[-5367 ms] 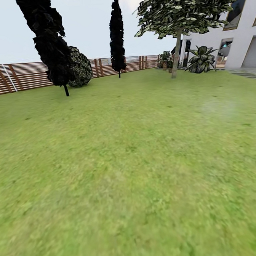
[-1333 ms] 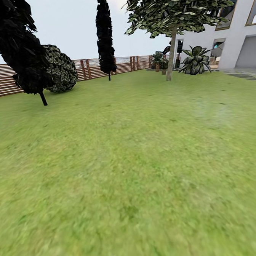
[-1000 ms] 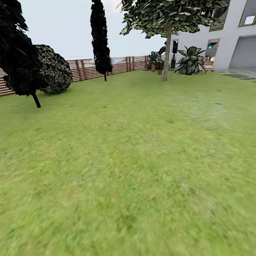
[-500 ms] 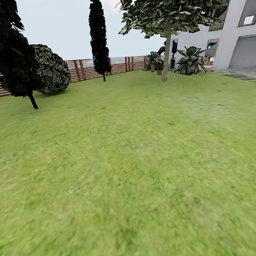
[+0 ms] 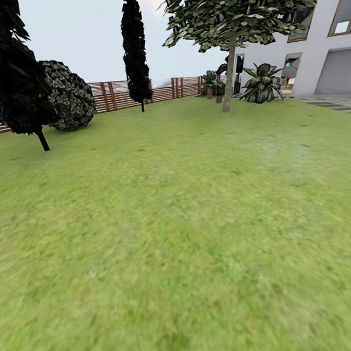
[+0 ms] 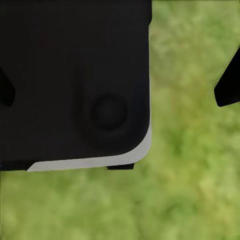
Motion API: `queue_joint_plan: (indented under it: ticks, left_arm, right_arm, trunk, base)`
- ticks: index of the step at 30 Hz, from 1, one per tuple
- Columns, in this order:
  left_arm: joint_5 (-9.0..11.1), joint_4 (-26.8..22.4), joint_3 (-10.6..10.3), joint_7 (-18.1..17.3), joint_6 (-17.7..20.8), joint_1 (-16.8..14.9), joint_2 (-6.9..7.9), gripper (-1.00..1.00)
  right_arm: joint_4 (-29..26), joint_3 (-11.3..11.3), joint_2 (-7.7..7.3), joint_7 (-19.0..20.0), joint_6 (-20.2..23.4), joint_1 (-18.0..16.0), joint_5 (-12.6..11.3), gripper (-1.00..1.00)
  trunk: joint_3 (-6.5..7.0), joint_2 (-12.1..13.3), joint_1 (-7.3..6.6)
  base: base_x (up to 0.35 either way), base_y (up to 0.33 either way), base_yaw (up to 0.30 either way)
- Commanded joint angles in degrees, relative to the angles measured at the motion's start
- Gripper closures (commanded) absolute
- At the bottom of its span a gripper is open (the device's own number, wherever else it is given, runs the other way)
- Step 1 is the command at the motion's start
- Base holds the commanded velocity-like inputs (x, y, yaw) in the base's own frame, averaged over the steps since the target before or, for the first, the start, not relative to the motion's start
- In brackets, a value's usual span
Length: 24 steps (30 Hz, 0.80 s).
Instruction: Take the three Easter eggs out of the wicker basket on the lawn in the garden, then place them on the lawn next to a single tree (choose any tree) so that all three eggs are next to the same tree and none are left in the basket.
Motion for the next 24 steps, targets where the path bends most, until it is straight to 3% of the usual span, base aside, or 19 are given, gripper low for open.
queue_joint_plan:
  ticks: [1,24]
  left_arm:
    - [0.0,0.0,0.0,0.0,-0.2,0.0,0.01,-1.00]
    - [-0.1,0.0,-0.1,0.0,-0.2,0.0,0.00,-1.00]
  right_arm:
    - [0.0,0.4,-0.02,-0.1,-0.1,0.0,0.0,-1.00]
    - [0.0,0.4,-0.02,-0.1,-0.1,0.0,0.0,-1.00]
  trunk:
    - [-0.04,0.0,0.03]
    - [-0.04,0.0,0.03]
  base:
    - [0.269,0.000,0.000]
    - [0.263,0.000,0.000]
